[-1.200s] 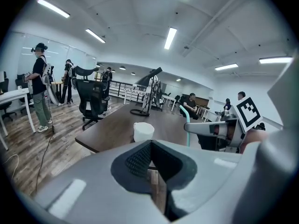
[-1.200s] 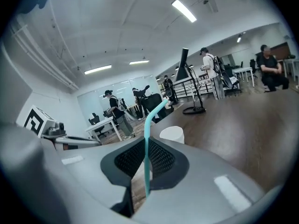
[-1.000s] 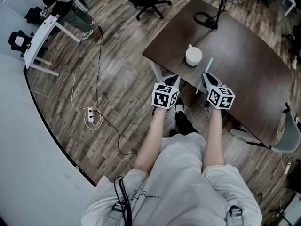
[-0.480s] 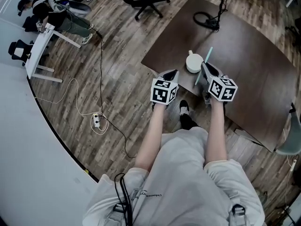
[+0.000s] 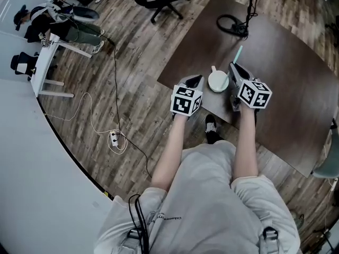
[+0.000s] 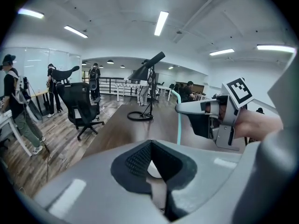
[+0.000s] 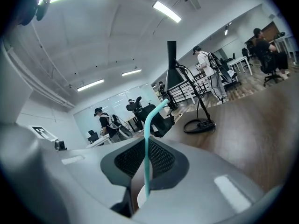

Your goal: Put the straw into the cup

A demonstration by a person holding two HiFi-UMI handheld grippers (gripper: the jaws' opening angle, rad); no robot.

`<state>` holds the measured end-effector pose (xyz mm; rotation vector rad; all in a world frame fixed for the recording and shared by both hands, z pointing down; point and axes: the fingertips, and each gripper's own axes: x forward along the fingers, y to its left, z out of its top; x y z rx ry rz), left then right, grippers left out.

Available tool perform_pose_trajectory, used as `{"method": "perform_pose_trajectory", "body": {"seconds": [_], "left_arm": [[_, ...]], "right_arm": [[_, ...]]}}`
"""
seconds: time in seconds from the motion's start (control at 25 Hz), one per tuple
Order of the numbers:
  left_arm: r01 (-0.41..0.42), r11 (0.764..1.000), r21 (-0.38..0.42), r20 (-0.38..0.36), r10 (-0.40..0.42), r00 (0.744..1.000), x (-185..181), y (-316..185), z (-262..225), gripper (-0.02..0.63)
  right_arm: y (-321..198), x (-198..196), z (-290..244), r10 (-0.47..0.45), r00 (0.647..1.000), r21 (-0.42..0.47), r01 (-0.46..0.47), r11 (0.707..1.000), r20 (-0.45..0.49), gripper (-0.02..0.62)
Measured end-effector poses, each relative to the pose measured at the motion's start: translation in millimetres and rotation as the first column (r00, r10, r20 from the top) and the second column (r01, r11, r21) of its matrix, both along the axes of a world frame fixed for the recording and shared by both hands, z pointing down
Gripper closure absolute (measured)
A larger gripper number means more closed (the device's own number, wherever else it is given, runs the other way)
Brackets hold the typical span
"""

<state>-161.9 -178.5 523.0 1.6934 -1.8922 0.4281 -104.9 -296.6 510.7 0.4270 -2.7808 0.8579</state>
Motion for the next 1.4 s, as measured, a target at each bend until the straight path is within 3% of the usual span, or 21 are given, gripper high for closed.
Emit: {"method": "perform_pose_trajectory", "body": {"seconds": [0.16, 0.72, 1.0, 1.2, 1.4], "left_arm": [[-0.009, 1.000, -0.026, 0.000, 0.009, 1.000, -11, -24, 13, 0.606], [-0.002, 0.999, -0.053, -0.028, 0.001, 1.000, -35, -55, 33, 0.606], [-0.162, 0.986, -0.035, -0.050, 0.160, 0.986, -26, -75, 33, 0.606], [-0.299, 0.952, -0.057, -0.061, 0.296, 0.953, -28, -87, 41, 0.606], [-0.422, 0.906, -0.034, -0.069, 0.419, 0.905, -26, -96, 32, 0.606]], "right_arm": [[-25, -17, 13, -0.007, 1.000, -0.024, 0.007, 1.000, 0.000, 0.548], [-34, -52, 34, -0.085, 0.996, -0.052, 0.084, 0.995, -0.017, 0.548], [-50, -35, 39, 0.068, 0.998, -0.078, -0.067, 0.995, 0.002, 0.548], [-59, -19, 42, 0.191, 0.981, -0.064, -0.193, 0.979, -0.033, 0.548], [-55, -8, 39, 0.302, 0.951, -0.047, -0.305, 0.951, -0.063, 0.548]]}}
